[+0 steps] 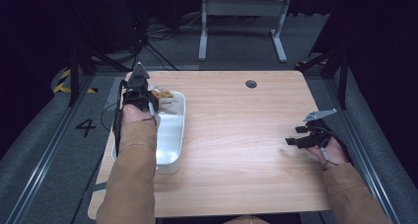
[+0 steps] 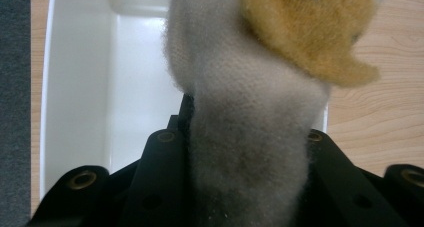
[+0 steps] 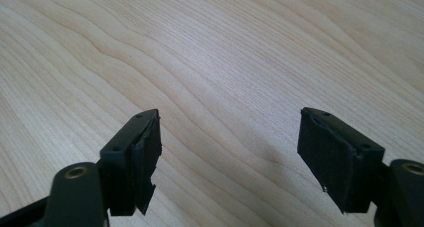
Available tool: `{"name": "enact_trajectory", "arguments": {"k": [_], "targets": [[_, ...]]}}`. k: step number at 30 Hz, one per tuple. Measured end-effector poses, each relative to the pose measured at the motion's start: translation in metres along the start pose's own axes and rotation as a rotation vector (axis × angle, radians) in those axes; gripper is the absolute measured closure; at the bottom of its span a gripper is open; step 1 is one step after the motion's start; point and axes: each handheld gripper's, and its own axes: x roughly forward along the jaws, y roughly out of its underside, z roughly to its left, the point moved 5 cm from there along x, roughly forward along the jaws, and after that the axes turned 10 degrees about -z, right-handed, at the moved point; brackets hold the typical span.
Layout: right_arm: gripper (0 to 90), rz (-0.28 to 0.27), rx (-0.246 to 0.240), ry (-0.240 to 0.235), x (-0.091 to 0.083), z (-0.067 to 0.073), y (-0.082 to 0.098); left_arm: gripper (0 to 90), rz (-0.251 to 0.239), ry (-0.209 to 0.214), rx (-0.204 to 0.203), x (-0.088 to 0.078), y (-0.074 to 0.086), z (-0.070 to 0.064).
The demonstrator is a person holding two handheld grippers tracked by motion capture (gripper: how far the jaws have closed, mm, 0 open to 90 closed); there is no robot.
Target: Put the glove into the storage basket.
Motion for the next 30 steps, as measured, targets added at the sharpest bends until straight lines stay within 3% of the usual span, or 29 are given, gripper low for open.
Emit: {"name": "enact_trajectory", "arguments": {"k": [7, 16, 30], "targets": [[25.7, 0.000, 0.000, 0.000, 0.000, 0.000, 0.000, 70.3, -0.006, 0.025, -0.032, 0.011, 0.004, 0.002], [25.7, 0.007, 0.001, -0.006, 0.001, 0.000, 0.001, 70.1, -0.015, 0.022, -0.046, 0.029, 0.013, 0.011], [25.7, 0.021, -0.006, -0.008, 0.005, 0.002, 0.003, 70.0, 0.014, 0.008, -0.072, 0.053, 0.030, 0.027]]}}
